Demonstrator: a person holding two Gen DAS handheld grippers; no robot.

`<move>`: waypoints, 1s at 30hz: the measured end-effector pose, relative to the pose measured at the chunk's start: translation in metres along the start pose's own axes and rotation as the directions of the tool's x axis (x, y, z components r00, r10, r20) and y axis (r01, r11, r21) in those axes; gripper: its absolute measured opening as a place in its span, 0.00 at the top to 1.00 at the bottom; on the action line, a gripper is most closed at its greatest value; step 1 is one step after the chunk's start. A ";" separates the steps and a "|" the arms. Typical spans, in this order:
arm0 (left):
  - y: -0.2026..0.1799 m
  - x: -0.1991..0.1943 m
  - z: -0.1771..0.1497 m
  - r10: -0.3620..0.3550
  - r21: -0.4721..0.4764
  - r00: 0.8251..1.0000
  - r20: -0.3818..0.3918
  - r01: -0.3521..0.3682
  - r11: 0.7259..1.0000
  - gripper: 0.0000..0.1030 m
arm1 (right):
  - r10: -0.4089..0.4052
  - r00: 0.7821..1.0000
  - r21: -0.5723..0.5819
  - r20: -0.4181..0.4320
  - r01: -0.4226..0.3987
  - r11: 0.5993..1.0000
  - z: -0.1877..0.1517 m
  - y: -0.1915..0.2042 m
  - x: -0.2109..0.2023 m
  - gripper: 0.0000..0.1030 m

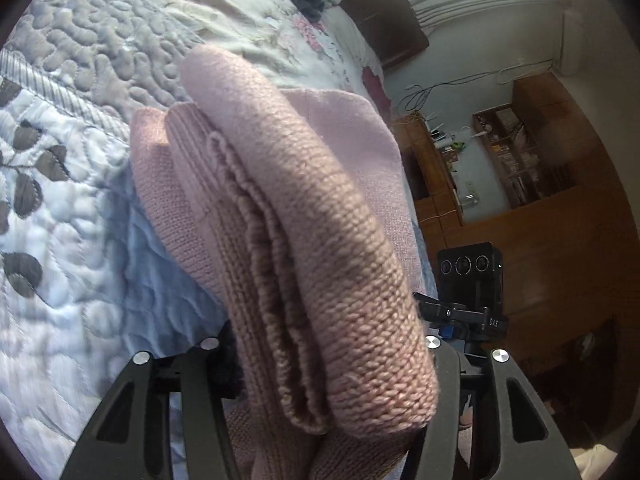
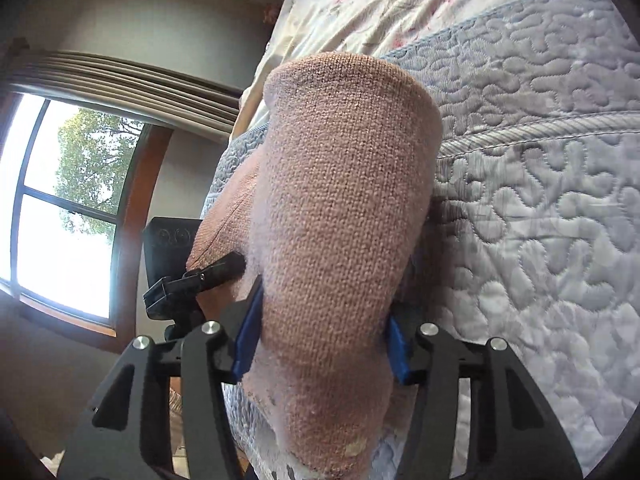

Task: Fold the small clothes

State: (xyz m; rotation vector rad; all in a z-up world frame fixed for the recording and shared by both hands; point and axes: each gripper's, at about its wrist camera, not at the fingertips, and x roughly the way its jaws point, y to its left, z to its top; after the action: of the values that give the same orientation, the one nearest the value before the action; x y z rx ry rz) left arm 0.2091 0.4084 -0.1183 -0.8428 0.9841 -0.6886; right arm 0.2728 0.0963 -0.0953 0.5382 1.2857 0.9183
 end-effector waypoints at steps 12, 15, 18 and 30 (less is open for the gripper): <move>-0.105 0.082 -0.086 -0.052 0.053 0.996 -0.075 0.056 0.997 0.47 | -0.069 0.997 0.003 0.044 0.069 0.998 -0.094 -0.018 -0.139 0.50; -0.106 0.100 -0.113 -0.006 0.043 0.995 -0.102 0.011 0.999 0.47 | -0.080 0.996 0.046 0.031 0.079 0.996 -0.120 -0.044 -0.154 0.50; -0.088 0.119 -0.131 0.054 -0.004 0.989 -0.136 -0.055 0.998 0.46 | -0.114 0.993 0.091 0.006 0.113 0.989 -0.137 -0.068 -0.144 0.50; -0.086 0.107 -0.155 0.220 0.004 0.972 -0.079 -0.221 0.975 0.36 | -0.193 0.981 0.075 0.021 0.191 0.979 -0.165 -0.060 -0.130 0.34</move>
State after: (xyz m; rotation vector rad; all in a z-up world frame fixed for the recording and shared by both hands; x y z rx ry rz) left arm 0.1002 0.2334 -0.1375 -0.7014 1.1324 -0.5320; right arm 0.1287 -0.0673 -0.1061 0.4727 1.3246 0.7036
